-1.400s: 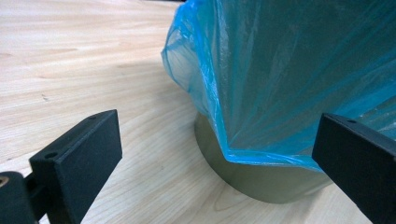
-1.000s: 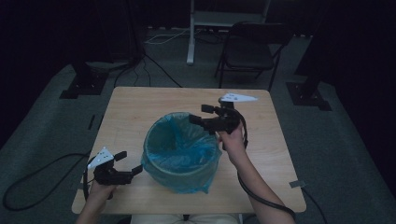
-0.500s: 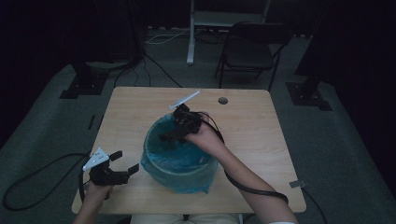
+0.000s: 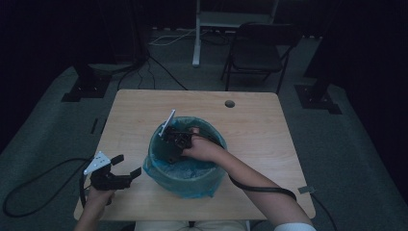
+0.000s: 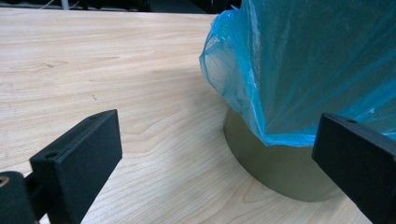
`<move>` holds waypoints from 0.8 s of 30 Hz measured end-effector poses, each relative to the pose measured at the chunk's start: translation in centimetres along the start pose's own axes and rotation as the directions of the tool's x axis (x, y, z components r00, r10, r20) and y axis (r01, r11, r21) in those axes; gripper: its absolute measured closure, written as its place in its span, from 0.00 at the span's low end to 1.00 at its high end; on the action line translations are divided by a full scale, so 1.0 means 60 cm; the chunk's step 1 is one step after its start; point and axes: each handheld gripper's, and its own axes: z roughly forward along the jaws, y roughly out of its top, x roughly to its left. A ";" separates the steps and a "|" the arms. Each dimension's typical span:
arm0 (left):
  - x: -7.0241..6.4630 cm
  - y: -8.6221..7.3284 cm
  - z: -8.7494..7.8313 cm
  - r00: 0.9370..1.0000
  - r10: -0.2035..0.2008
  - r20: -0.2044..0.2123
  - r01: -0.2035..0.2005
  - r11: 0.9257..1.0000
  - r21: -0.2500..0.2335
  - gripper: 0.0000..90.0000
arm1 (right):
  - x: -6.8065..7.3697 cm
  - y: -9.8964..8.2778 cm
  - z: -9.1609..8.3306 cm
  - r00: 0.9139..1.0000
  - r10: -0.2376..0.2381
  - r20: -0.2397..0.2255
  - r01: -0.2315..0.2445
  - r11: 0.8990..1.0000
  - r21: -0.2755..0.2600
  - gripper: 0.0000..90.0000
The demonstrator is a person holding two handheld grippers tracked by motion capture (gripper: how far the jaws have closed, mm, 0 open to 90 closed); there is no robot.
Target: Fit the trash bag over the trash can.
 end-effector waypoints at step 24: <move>-0.002 -0.002 -0.003 1.000 0.014 -0.022 -0.013 1.000 0.022 0.03 | -0.018 -0.029 -0.094 0.998 0.048 0.047 -0.033 0.957 -0.289 0.14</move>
